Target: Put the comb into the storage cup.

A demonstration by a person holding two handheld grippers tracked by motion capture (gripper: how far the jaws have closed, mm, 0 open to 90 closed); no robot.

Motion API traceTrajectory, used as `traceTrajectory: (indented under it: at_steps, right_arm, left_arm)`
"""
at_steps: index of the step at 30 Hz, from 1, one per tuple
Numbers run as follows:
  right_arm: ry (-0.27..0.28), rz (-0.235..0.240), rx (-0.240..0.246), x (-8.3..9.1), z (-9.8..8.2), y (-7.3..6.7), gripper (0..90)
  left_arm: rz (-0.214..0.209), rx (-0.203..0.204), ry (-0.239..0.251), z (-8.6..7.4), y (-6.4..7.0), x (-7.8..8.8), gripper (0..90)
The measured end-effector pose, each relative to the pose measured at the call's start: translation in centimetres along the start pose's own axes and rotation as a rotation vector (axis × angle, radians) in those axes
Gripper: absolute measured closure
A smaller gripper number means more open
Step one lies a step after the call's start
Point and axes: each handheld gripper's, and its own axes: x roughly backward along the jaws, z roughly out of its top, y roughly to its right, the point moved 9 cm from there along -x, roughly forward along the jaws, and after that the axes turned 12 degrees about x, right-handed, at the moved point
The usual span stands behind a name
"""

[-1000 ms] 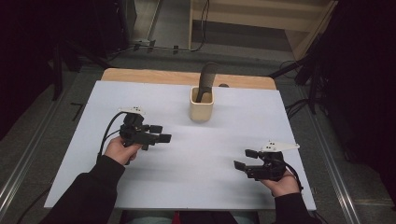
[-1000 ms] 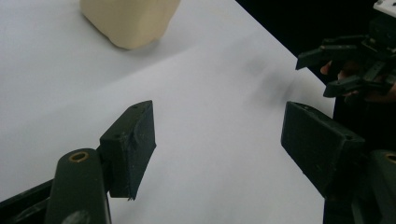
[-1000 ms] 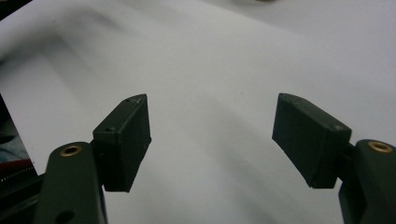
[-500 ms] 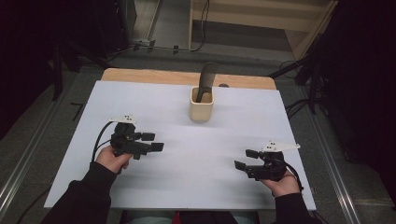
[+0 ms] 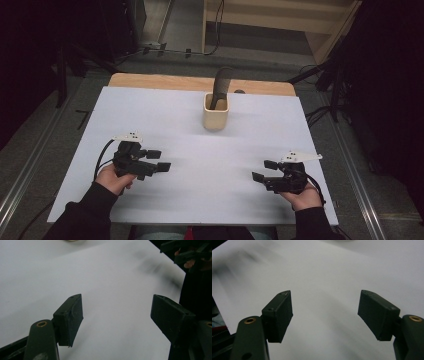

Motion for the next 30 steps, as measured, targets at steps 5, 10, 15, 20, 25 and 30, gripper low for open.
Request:
traceTrajectory:
  at_steps: [5,10,15,20,25,30]
  right_arm:
    - [-0.003,0.0,-0.004,0.0,-0.1,0.0,25.8]
    - [-0.005,-0.001,-0.001,0.0,-0.1,0.1,25.8]
    - [-0.005,-0.001,-0.002,0.0,-0.1,0.1,25.8]
    - [-0.004,-0.003,-0.004,0.0,-0.2,0.1,25.9]
    - [-0.005,0.0,-0.003,0.0,-0.2,0.1,25.8]
    - [-0.007,0.006,-0.004,-0.1,-0.2,0.0,25.8]
  left_arm:
    - [0.032,-0.021,-0.021,-0.8,0.1,0.2,26.6]
    - [0.039,-0.016,-0.024,-1.3,0.0,0.6,26.6]
    - [0.05,-0.013,-0.017,-1.8,-0.2,1.3,26.6]
    - [0.069,-0.012,-0.01,-2.1,-0.7,1.9,26.6]
    - [0.065,-0.004,-0.002,-2.0,-1.0,2.0,26.6]
    - [0.062,-0.009,-0.006,-2.0,-1.1,1.9,26.6]
